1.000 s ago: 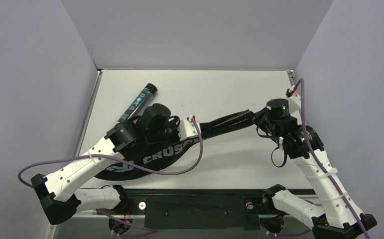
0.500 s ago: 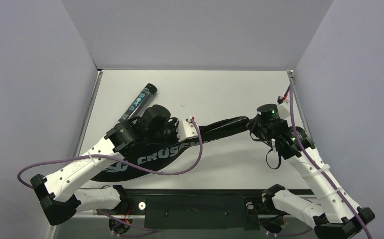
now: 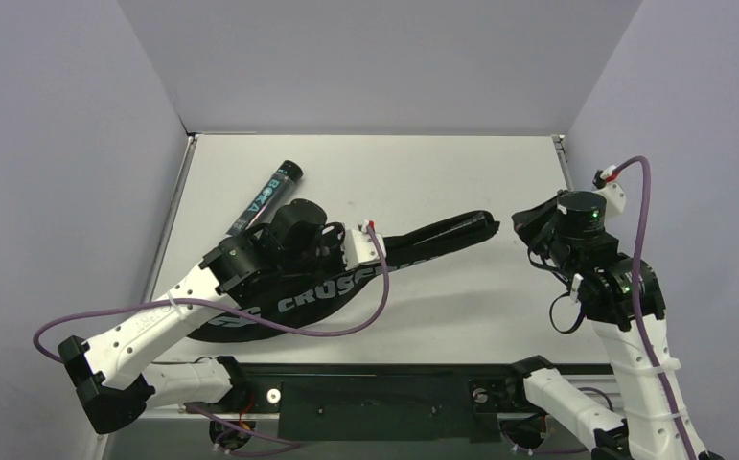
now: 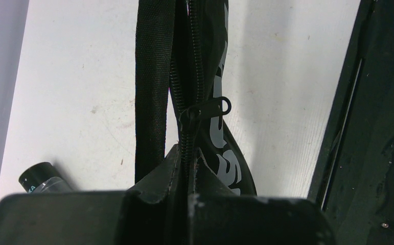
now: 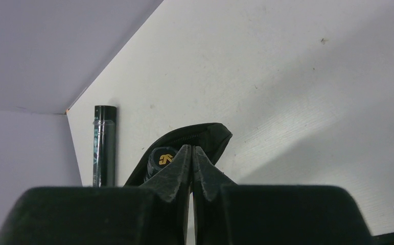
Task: Pack up the badminton gear
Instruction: Adjust the racket in the racket bag.
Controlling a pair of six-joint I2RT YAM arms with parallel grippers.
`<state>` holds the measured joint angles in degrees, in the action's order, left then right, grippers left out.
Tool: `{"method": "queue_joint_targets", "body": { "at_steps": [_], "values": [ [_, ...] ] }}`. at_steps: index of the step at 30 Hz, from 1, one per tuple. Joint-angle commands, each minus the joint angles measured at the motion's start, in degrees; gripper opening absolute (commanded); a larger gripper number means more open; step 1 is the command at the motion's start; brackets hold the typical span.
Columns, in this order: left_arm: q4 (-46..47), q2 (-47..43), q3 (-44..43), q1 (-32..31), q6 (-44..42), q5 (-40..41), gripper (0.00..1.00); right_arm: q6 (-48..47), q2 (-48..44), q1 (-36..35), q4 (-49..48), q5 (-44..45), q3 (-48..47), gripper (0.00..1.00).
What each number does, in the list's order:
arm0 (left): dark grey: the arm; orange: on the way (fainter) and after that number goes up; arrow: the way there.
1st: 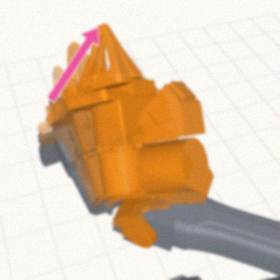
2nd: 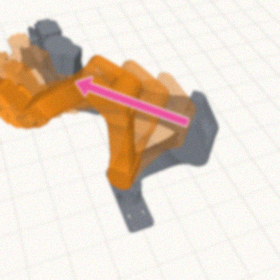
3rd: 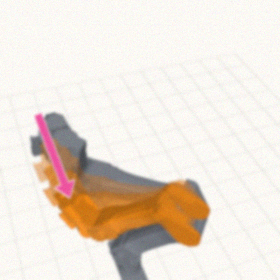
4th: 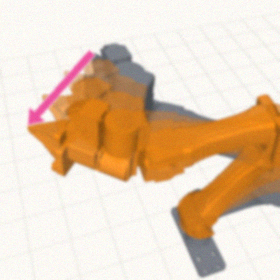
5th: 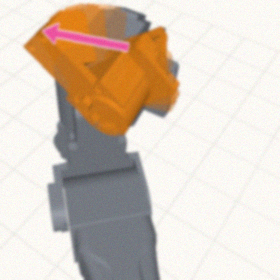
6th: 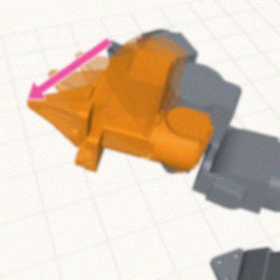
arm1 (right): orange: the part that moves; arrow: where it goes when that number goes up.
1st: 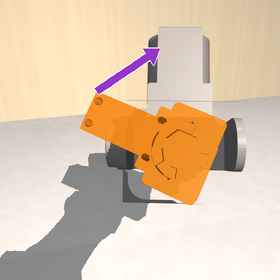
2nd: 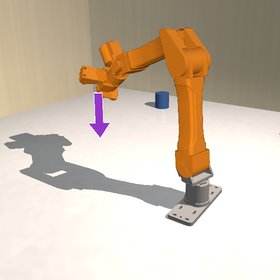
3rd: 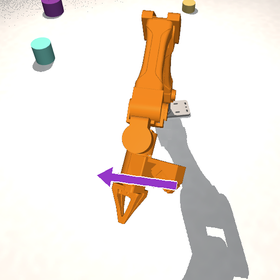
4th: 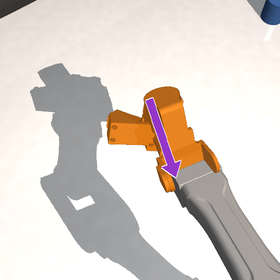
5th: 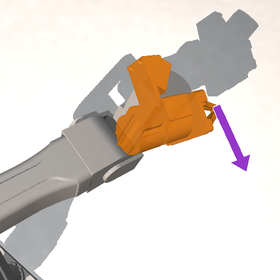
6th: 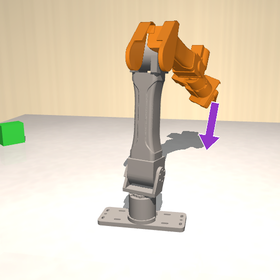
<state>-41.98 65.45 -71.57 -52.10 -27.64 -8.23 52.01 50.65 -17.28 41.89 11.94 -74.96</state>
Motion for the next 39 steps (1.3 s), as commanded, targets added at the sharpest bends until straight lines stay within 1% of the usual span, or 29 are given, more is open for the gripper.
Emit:
{"method": "queue_joint_targets", "body": {
  "at_steps": [1, 9, 14, 18, 28, 36, 39],
  "values": [
    [5.4, -2.1, -1.5, -0.1, 0.4, -1.0, 0.0, -0.3, 0.6, -0.8, -0.2, -2.7, -0.3, 0.0],
    [5.5, -2.0, -1.8, -0.1, 0.4, -1.2, 0.0, 0.4, 2.5, -6.7, -3.1, 1.0, 1.9, 0.0],
    [5.2, -2.1, -2.0, 0.0, 0.4, -1.3, 0.0, 0.2, 4.7, -7.8, -4.3, 1.1, 1.7, 0.0],
    [5.4, -2.0, -1.9, 0.1, 0.3, -1.2, 0.0, 1.5, 5.3, -10.7, -5.5, 1.1, 3.2, 0.0],
    [6.0, -2.0, -1.5, 0.1, 0.5, -1.3, 0.0, 8.8, 4.1, -18.4, -8.0, 0.9, 13.1, 0.0],
    [6.0, -2.2, -1.3, 0.2, 0.7, -1.2, 0.0, 12.1, 1.7, -19.3, -8.5, -0.3, 24.5, 0.0],
    [5.9, -2.0, -1.5, 0.3, 0.8, -1.3, 0.0, 12.7, -0.2, -19.2, -8.6, 0.2, 27.4, 0.0]
  ]
}}
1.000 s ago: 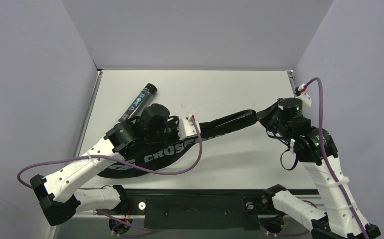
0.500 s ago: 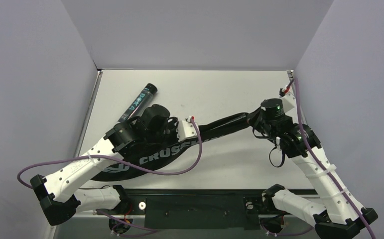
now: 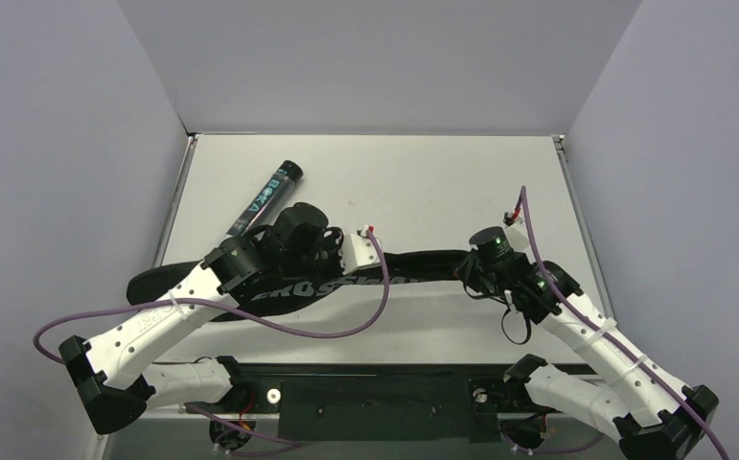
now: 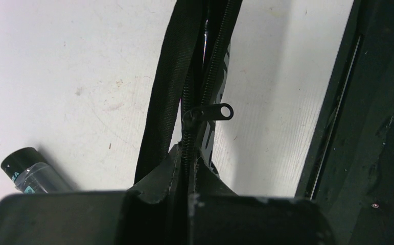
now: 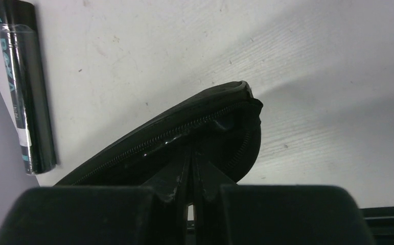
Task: Pack up the badminton gear
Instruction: Adjust the racket in the racket bag, then zip the racket bag at the center of the board.
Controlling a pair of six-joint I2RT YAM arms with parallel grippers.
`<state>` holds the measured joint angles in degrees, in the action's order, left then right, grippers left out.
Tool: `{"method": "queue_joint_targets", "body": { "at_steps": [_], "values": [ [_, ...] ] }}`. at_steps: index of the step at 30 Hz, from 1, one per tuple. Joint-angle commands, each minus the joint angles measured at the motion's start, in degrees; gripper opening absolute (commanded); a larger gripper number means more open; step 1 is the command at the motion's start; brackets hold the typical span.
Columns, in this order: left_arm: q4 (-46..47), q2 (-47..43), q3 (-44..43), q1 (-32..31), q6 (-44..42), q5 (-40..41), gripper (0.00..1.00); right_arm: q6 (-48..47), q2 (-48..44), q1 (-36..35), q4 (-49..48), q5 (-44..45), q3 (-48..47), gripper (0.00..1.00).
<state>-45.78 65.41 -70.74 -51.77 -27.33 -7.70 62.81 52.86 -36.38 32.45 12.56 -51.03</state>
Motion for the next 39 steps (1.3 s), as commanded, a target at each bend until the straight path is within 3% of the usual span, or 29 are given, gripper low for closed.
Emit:
{"method": "queue_joint_targets", "body": {
  "at_steps": [1, 4, 9, 11, 16, 18, 23, 31, 39],
  "values": [
    [9.7, -1.8, -2.4, 0.0, 0.6, -1.8, 0.0, 1.8, -3.0, 0.1, 1.0, -0.1, 4.0, 0.0],
    [9.5, -1.6, -2.6, 0.0, 0.7, -2.1, 0.0, -0.7, -3.9, 2.4, 4.0, 1.5, 1.8, 0.0],
    [9.5, -1.6, -2.1, 0.0, 0.8, -2.3, 0.0, -7.2, -6.0, 7.9, 9.9, 1.7, -9.6, 0.03],
    [9.5, -1.4, -2.0, 0.0, 0.9, -2.6, 0.0, -7.7, -6.2, 8.4, 10.0, 0.1, -12.9, 0.12],
    [9.4, -1.1, -2.2, 0.0, 1.0, -2.7, 0.0, -6.3, -7.1, 7.1, 1.9, -9.9, -12.5, 0.5],
    [9.4, -1.0, -2.3, 0.0, 1.1, -2.8, 0.0, -5.6, -6.4, 4.1, -0.3, -10.5, -12.0, 0.55],
    [9.6, -0.8, -2.3, 0.0, 1.4, -3.1, 0.0, -1.1, -3.3, -4.0, -7.0, -10.8, -9.6, 0.59],
    [9.3, -0.5, -2.8, -0.1, 1.5, -3.4, 0.0, 8.1, 1.1, -5.9, -25.5, -18.3, -3.7, 0.58],
    [9.2, -1.0, -2.3, 0.0, 1.3, -3.4, 0.0, 11.5, 5.2, -6.5, -34.1, -22.5, -4.9, 0.56]
  ]
}}
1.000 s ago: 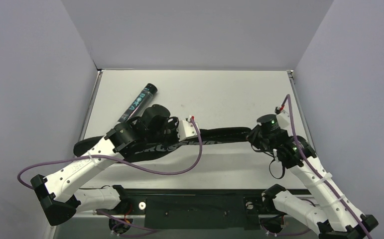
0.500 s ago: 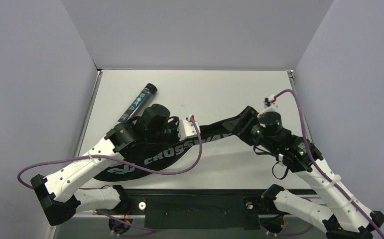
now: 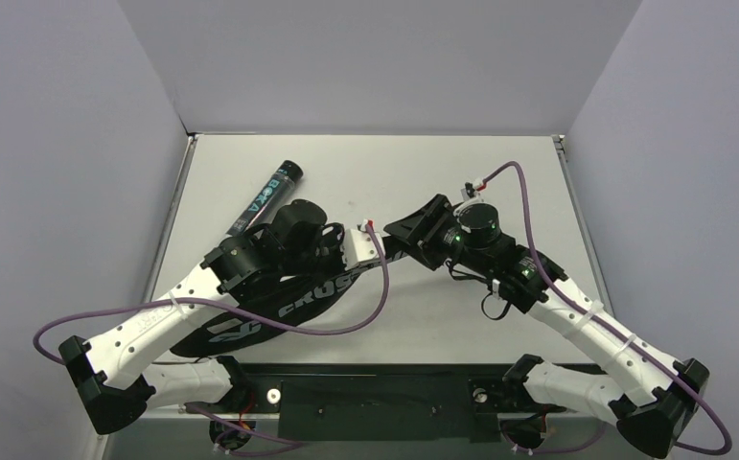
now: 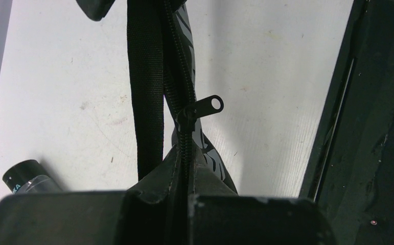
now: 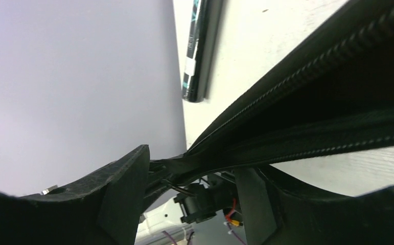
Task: Pack up the badminton gear
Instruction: Zip the racket bag at the center of the board.
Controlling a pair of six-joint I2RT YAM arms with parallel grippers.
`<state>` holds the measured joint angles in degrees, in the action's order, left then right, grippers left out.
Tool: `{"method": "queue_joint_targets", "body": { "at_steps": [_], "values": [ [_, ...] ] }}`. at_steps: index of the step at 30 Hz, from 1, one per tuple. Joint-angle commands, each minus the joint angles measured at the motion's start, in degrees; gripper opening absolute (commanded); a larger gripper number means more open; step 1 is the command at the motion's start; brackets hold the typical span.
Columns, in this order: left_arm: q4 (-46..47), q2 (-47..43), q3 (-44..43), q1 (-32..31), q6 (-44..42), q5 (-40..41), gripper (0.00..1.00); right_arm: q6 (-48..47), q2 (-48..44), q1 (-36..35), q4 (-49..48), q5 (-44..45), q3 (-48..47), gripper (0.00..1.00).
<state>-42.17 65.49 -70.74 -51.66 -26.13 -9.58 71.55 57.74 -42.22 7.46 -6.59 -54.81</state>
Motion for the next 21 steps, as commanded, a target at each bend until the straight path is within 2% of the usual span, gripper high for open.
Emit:
{"method": "queue_joint_targets", "body": {
  "at_steps": [1, 10, 12, 16, 18, 19, 21],
  "values": [
    [5.6, -1.2, -2.3, -0.1, 0.1, -1.6, 0.0, 3.1, 0.6, -0.7, -9.4, -3.5, -1.3, 0.56],
    [6.0, -1.7, -1.7, -0.1, 0.0, -1.6, 0.0, 8.1, 3.7, -1.7, -16.5, -7.2, 0.2, 0.52],
    [6.0, -1.8, -1.6, -0.1, -0.1, -1.7, 0.0, 6.5, 5.0, -2.1, -12.5, -7.2, -1.6, 0.51],
    [6.2, -2.0, -1.4, -0.1, 0.0, -1.7, 0.0, 0.3, 8.7, -3.6, 2.2, -5.3, -7.6, 0.45],
    [6.2, -2.1, -1.4, -0.2, -0.1, -1.8, 0.0, -0.6, 10.0, -4.2, 5.5, -4.7, -8.8, 0.33],
    [6.2, -2.1, -1.4, -0.2, -0.1, -1.8, 0.0, -0.8, 10.4, -4.3, 6.6, -4.2, -9.0, 0.23],
    [6.3, -2.1, -1.5, -0.2, -0.1, -1.8, 0.0, -1.0, 11.3, -4.7, 7.5, -3.8, -9.4, 0.09]
  ]
}}
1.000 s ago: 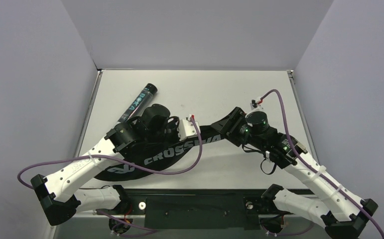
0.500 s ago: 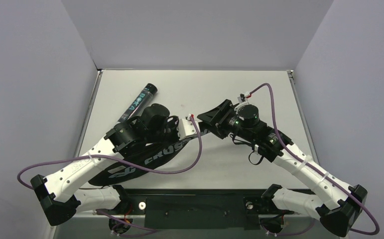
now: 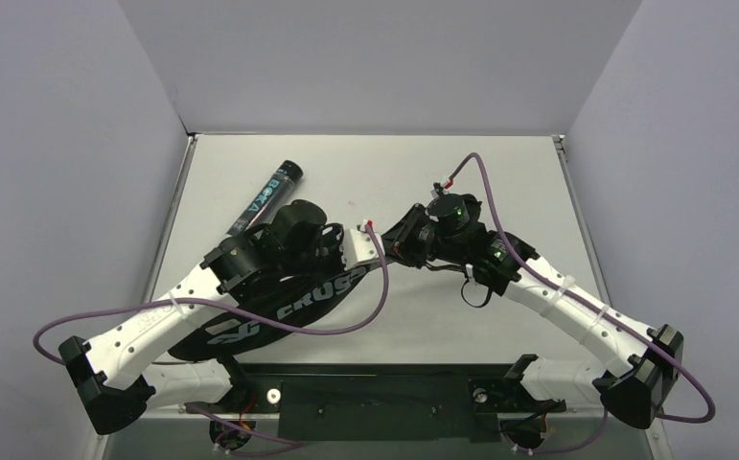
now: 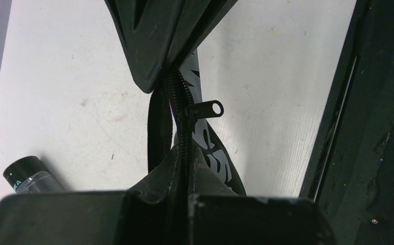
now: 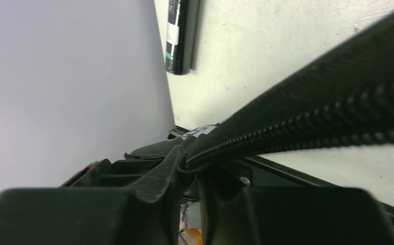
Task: Pack up the badminton gear
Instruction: Zip the racket bag at the center of the board.
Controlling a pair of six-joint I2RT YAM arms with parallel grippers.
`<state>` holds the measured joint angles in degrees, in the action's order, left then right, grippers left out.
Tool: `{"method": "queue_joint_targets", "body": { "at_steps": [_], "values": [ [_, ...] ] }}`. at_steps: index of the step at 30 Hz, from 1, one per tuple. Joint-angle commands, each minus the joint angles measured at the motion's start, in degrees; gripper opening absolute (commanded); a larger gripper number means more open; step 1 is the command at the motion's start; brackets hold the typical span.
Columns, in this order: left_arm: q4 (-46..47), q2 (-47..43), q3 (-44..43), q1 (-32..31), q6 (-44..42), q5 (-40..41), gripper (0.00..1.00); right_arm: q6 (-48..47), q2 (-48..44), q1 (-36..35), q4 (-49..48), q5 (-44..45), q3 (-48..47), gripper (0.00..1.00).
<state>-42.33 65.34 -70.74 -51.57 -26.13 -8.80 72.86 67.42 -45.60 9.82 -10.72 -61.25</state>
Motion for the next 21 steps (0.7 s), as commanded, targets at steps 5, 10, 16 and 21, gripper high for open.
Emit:
{"method": "queue_joint_targets", "body": {
  "at_steps": [5, 10, 16, 21],
  "values": [
    [6.1, -2.3, -1.9, -0.2, -0.2, -2.8, 0.0, -2.7, 2.7, -1.9, 7.2, 1.9, -3.8, 0.0],
    [5.9, -2.3, -2.6, -0.4, -0.5, -3.6, 0.03, -2.1, 1.5, -1.9, 7.4, 3.6, -3.4, 0.0],
    [6.0, -2.4, -5.6, -0.3, -1.0, -0.9, 0.82, -1.7, 0.3, -1.9, 7.8, 5.9, -3.3, 0.0],
    [1.5, -2.3, -11.1, -0.3, -1.4, -3.4, 0.83, -1.5, 0.3, -1.8, 8.5, 6.8, -3.1, 0.0]
  ]
}}
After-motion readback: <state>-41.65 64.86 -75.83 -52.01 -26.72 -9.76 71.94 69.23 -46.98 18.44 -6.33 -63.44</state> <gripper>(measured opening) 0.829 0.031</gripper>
